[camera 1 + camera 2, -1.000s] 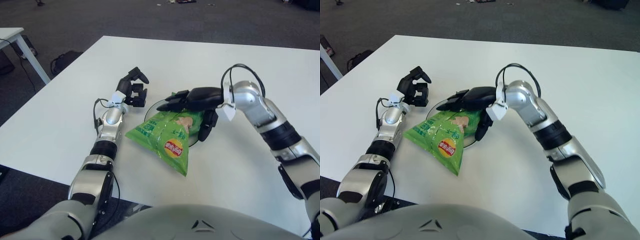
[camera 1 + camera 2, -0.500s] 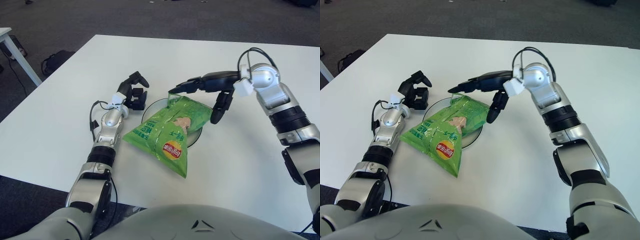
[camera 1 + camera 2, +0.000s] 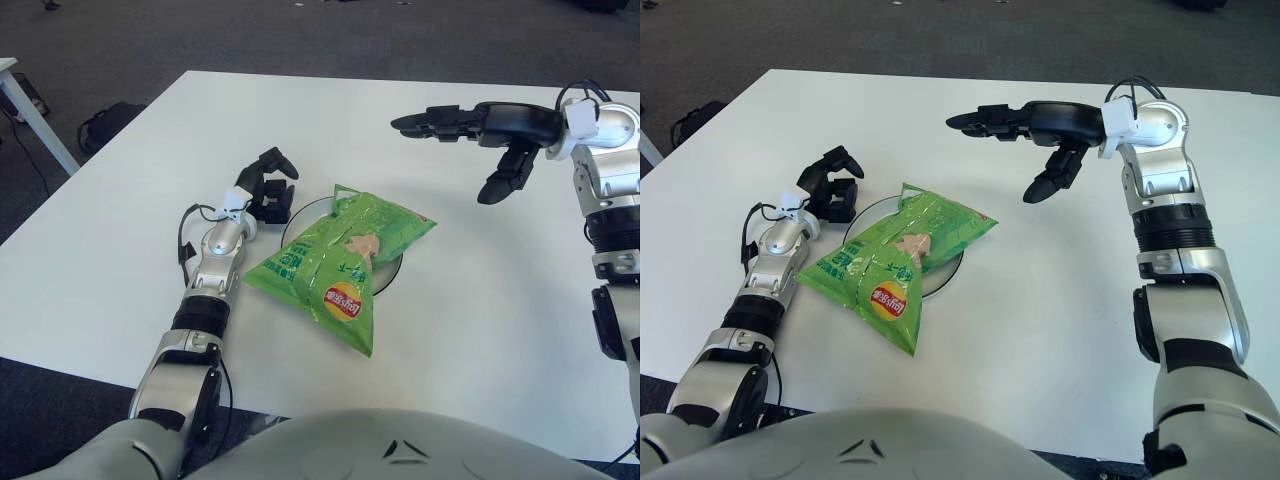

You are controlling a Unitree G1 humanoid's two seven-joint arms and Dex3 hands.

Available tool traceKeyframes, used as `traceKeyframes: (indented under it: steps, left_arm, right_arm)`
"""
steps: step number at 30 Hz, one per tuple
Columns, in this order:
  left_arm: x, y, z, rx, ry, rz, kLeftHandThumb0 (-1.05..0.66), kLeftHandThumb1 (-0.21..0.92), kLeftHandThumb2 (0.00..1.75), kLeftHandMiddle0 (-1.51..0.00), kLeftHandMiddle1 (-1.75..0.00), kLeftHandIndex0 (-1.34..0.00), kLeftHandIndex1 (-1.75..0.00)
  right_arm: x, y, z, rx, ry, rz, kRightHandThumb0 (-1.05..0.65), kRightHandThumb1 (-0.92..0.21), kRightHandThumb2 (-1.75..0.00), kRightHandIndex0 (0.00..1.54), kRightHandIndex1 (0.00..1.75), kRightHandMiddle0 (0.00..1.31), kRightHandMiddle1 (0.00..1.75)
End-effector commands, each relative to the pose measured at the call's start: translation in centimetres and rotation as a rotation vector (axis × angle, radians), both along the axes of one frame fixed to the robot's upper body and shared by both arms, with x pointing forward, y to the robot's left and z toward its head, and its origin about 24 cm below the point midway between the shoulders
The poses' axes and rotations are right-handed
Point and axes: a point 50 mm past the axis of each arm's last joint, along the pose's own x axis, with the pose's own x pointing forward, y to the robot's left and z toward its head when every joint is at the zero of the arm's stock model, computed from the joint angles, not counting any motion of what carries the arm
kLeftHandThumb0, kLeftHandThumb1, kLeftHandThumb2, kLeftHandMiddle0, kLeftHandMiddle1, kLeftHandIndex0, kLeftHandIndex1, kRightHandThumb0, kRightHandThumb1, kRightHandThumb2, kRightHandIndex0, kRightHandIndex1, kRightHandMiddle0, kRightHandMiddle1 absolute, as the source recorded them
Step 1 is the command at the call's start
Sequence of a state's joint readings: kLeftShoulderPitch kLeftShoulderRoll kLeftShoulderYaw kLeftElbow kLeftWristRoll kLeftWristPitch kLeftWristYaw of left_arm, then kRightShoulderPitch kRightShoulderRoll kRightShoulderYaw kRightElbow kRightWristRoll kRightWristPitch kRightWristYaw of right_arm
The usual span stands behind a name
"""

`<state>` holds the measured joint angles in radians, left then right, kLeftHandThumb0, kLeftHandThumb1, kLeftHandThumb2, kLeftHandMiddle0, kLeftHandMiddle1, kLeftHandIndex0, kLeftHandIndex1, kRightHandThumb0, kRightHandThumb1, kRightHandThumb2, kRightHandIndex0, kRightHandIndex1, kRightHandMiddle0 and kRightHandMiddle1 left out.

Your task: Put the snack into the plate.

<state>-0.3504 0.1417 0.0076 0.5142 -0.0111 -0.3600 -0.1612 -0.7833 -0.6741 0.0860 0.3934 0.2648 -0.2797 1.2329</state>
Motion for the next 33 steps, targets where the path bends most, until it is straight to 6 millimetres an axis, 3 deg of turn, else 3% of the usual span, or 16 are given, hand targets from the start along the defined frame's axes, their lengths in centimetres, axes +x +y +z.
traceKeyframes:
  steps: [1,9,12,18,20,23,27,33]
  left_arm:
    - [-2.7,0.1,-4.8,-0.037,0.181,0.022,-0.45,0.42,1.19,-1.16,-1.75,-0.53,-1.75]
    - [-2.7,0.2,-4.8,-0.033,0.179,0.018,-0.45,0.41,1.19,-1.16,-1.75,-0.53,-1.75]
    - [-2.7,0.3,-4.8,-0.038,0.177,0.022,-0.45,0.41,1.20,-1.17,-1.75,-0.53,-1.75]
    - [-2.7,0.5,-4.9,-0.053,0.180,0.033,-0.45,0.42,1.19,-1.18,-1.75,-0.53,-1.75]
    - [-2.7,0.5,-4.9,-0.060,0.179,0.038,-0.44,0.42,1.18,-1.19,-1.75,-0.53,-1.75]
    - [-2.7,0.6,-5.0,-0.074,0.179,0.049,-0.44,0.43,1.17,-1.19,-1.75,-0.52,-1.75]
    - [-2.7,0.6,-5.2,-0.099,0.186,0.063,-0.44,0.44,1.16,-1.20,-1.75,-0.51,-1.75]
    - [-2.7,0.7,-5.4,-0.118,0.187,0.062,-0.44,0.45,1.15,-1.20,-1.75,-0.51,-1.75]
  right_arm:
    - [-0.1,-1.7,-0.4,0.026,0.068,-0.074,-0.88,-0.46,-0.69,0.00,0.00,0.00,0.21]
    - [0.3,-2.9,-0.9,0.031,0.045,-0.283,-0.84,-0.40,-0.76,0.00,0.00,0.00,0.32]
    - [0.0,-3.3,-2.2,0.071,0.001,-0.447,-0.82,-0.37,-0.81,0.02,0.01,0.00,0.40]
    - [-0.2,-3.8,-3.4,0.172,0.004,-0.613,-0.83,-0.44,-0.78,0.12,0.08,0.00,0.59]
    - [-0.2,-4.0,-3.9,0.238,0.042,-0.652,-0.82,-0.47,-0.76,0.12,0.18,0.00,0.65]
    - [-0.1,-4.2,-4.4,0.333,0.097,-0.717,-0.76,-0.47,-0.79,0.05,0.48,0.00,0.75]
    - [-0.3,-4.6,-5.6,0.444,0.108,-0.841,-0.59,-0.45,-0.93,0.07,0.82,0.00,0.97]
    - [-1.5,-5.0,-8.1,0.525,0.116,-0.957,-0.44,-0.44,-1.07,0.15,1.08,0.00,1.22]
